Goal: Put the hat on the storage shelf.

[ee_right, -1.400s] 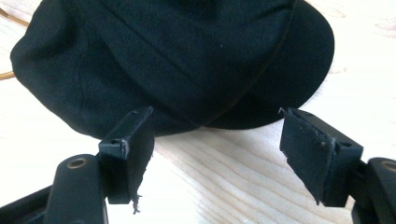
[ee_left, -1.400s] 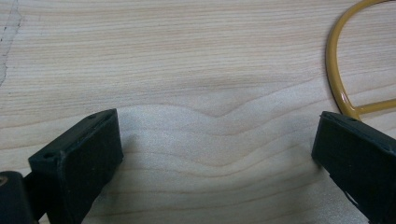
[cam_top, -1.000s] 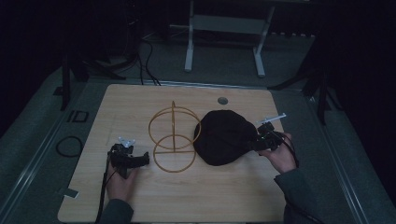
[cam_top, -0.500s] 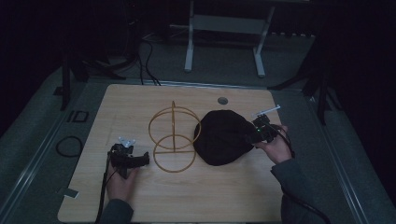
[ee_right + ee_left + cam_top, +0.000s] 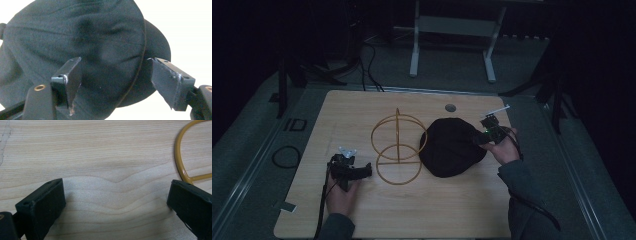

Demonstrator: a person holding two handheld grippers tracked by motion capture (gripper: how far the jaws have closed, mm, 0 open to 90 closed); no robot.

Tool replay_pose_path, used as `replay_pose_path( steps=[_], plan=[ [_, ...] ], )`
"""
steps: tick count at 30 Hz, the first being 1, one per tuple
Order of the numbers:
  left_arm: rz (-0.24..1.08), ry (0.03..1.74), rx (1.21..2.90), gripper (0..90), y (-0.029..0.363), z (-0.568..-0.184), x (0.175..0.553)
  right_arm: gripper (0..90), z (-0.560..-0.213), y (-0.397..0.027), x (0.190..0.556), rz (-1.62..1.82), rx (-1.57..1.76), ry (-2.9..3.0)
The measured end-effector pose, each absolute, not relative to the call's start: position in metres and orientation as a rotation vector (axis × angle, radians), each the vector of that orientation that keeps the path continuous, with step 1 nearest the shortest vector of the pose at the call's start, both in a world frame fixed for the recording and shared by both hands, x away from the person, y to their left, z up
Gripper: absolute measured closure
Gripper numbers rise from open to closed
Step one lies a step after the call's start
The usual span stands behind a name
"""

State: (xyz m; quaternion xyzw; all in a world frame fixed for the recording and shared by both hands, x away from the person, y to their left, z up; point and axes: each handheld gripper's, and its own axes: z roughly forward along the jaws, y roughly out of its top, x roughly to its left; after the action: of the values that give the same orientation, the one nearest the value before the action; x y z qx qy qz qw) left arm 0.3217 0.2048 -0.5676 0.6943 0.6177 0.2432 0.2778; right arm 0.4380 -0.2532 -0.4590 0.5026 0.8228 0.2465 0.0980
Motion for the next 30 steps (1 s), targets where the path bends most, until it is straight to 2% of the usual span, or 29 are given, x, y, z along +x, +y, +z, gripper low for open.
replay_pose_path(
  steps=[5,10,24,30],
  plan=[
    [0.653,1.658,1.864,1.2,0.205,-0.568,0.322,27.8,-0.462,-0.251,0.448,0.674,1.521,2.437],
    [0.653,1.658,1.864,1.2,0.205,-0.568,0.322,34.7,-0.469,-0.248,0.46,0.652,1.584,2.469],
    [0.652,1.658,1.864,1.2,0.205,-0.568,0.322,35.0,-0.483,-0.241,0.477,0.591,1.694,2.482],
    [0.653,1.658,1.864,1.2,0.205,-0.568,0.322,46.9,-0.488,-0.239,0.48,0.521,1.726,2.446]
  ],
)
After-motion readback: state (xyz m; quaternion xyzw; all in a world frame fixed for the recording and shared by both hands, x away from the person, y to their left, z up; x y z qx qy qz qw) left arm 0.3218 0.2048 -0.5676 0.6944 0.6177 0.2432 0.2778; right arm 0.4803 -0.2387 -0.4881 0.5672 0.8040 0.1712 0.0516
